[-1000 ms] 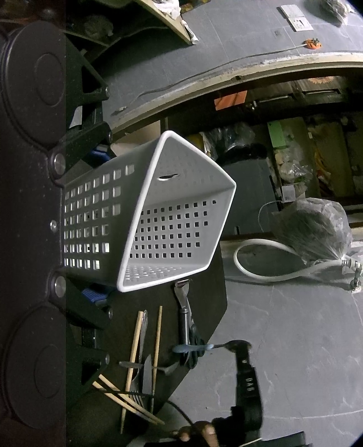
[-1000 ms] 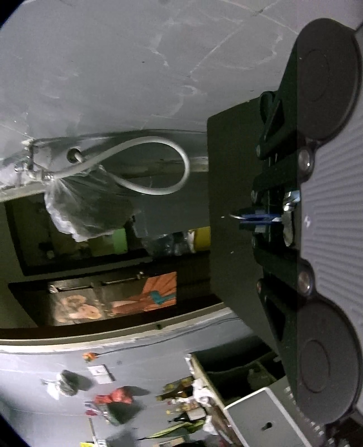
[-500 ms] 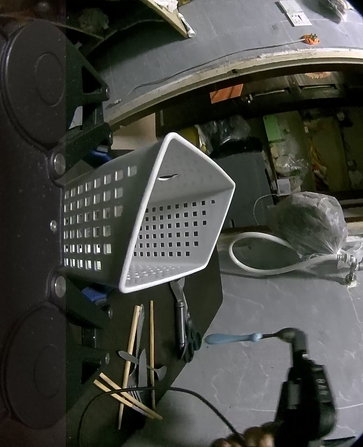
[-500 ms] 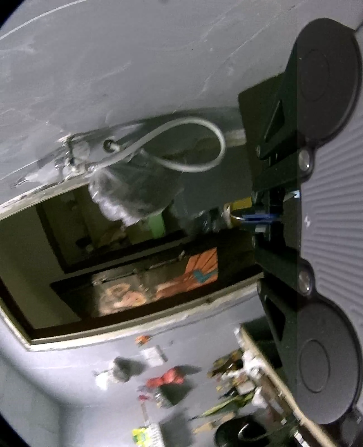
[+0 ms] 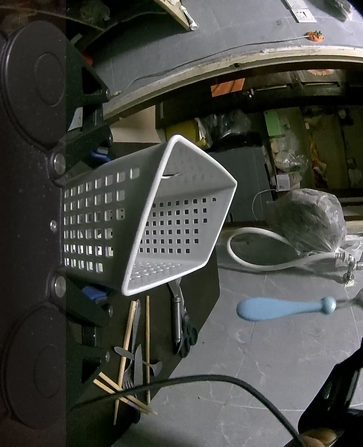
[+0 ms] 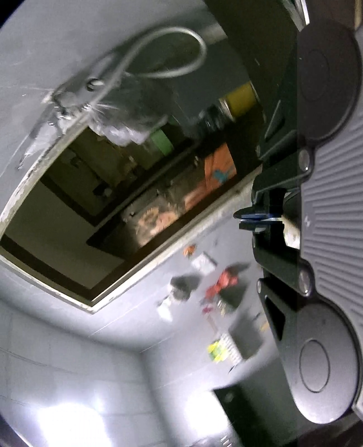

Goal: Organize utensils
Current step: 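Lower the utensil into the holder and open the right tool, then move the right tool back down over the utensil pile, then grasp a wooden chopstick from the pile with the right tool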

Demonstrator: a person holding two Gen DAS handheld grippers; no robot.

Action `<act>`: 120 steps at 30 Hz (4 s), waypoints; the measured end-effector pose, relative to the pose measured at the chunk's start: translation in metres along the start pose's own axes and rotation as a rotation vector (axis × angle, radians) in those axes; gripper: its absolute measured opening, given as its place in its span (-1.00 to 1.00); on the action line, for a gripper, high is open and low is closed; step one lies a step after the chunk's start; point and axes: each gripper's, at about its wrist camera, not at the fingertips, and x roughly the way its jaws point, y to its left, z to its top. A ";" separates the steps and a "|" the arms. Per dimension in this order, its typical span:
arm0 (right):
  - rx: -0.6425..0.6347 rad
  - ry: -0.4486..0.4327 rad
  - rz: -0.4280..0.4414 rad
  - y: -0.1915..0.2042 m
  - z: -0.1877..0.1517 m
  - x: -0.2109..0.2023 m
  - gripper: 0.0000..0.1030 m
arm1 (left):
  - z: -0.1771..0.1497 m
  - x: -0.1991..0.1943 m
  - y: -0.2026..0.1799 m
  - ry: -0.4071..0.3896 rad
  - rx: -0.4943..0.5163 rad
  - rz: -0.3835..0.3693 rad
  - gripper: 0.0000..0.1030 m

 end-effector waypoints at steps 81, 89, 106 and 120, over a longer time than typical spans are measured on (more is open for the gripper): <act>0.123 0.188 -0.858 -0.086 -0.149 -0.112 0.99 | 0.005 -0.003 0.003 0.054 0.013 -0.005 0.50; 0.174 0.074 -0.840 -0.117 -0.156 -0.122 0.79 | 0.006 -0.004 0.003 0.059 0.022 0.000 0.50; 0.338 -0.089 -0.785 -0.153 -0.178 -0.128 -0.46 | 0.007 -0.003 -0.001 0.070 0.053 0.003 0.50; 0.357 -0.153 -0.784 -0.132 -0.181 -0.136 -0.72 | 0.006 -0.003 0.005 0.063 0.055 -0.019 0.50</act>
